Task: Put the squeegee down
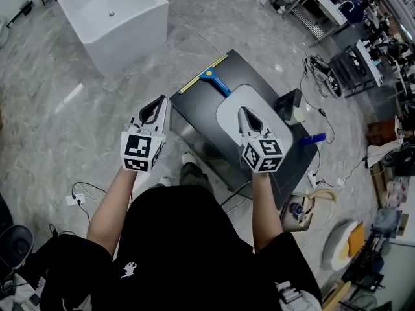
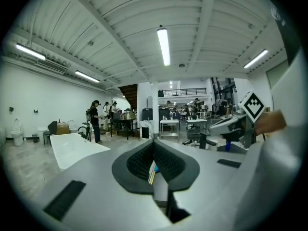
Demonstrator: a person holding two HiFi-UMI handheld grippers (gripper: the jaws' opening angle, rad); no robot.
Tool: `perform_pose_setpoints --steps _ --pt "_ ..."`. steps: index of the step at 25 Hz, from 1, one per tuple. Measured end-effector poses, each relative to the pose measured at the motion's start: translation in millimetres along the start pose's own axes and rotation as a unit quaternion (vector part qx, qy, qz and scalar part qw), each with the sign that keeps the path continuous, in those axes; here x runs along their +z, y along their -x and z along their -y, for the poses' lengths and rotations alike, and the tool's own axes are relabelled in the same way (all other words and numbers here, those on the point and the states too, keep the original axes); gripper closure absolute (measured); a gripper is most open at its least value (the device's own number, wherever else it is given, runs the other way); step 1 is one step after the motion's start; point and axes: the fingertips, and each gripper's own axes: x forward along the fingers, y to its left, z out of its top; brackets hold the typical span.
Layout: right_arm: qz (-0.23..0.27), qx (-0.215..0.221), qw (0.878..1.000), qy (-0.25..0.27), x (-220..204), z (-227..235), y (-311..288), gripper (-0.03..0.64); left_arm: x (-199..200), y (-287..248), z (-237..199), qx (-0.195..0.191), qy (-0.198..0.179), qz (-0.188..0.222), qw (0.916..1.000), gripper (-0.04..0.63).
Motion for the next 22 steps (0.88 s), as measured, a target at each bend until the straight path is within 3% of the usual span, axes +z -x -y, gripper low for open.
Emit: perform_pose_setpoints --steps 13,22 --pt "0.067 -0.070 0.995 -0.030 33 -29 86 0.615 19 37 17 -0.033 -0.001 0.028 0.9991 0.592" --pt "0.083 -0.072 0.994 -0.029 45 -16 117 0.615 42 36 37 -0.022 -0.003 0.042 0.9989 0.592"
